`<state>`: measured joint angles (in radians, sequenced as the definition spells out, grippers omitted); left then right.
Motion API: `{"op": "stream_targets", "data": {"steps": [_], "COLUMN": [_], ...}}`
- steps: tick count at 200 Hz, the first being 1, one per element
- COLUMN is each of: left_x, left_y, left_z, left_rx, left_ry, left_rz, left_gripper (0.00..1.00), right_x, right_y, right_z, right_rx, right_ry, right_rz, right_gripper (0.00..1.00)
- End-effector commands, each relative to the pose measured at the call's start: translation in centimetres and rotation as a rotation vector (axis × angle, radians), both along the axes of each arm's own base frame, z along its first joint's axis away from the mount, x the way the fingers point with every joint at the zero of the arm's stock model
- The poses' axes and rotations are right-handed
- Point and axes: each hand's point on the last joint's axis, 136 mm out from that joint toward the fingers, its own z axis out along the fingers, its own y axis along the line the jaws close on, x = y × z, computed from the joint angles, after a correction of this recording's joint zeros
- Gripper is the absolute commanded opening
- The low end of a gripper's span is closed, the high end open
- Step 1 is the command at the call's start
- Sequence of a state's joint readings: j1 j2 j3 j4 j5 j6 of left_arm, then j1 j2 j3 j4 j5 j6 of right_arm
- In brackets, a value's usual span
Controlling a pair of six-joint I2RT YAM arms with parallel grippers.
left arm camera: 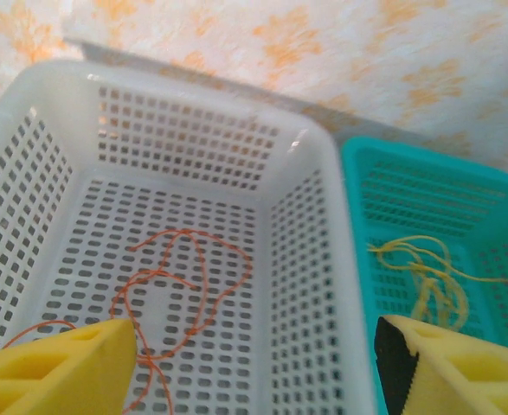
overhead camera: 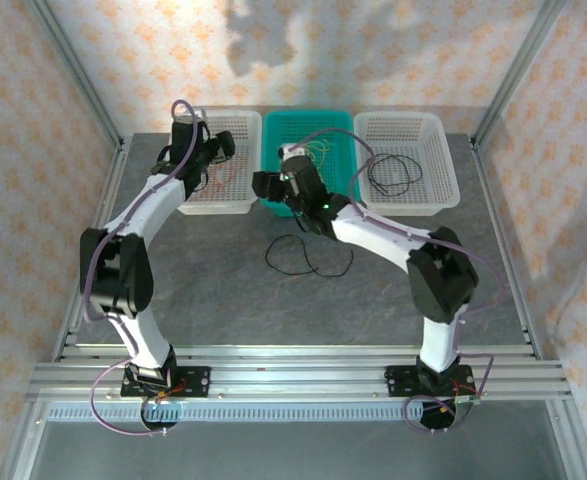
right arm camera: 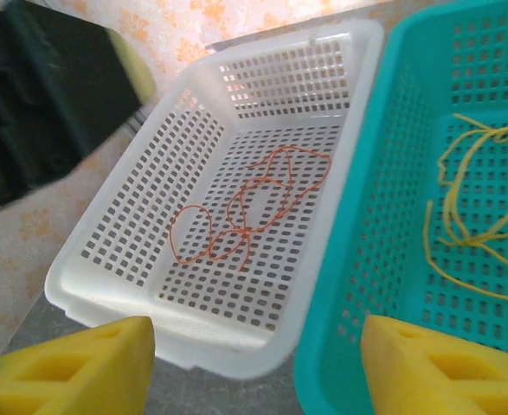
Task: Untangle the cables
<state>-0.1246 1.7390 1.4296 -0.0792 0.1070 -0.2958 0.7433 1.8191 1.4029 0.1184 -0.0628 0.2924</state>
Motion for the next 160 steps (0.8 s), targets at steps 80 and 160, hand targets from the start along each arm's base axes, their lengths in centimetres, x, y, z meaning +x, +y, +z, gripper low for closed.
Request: {"op": "stream_targets", "data": {"steps": [80,160], "left_x": [-12.5,-20.0], "left_y": [-5.9,-10.9], "left_z": [-1.5,-8.8], "left_rx": [-0.035,-0.192], "left_ry": [-0.018,0.064], "left_rz": [-0.037,-0.005], "left_gripper": [0.74,0.80], "right_x": [-7.6,-13.1], "right_y": [-9.1,-11.9], "right_z": [-3.4,-11.4], "right_rx": [-0.179,-0.400], "right_ry": [0.065,0.241], "right_rz": [-0.059,0.088], "right_gripper": [0.62,0.59]}}
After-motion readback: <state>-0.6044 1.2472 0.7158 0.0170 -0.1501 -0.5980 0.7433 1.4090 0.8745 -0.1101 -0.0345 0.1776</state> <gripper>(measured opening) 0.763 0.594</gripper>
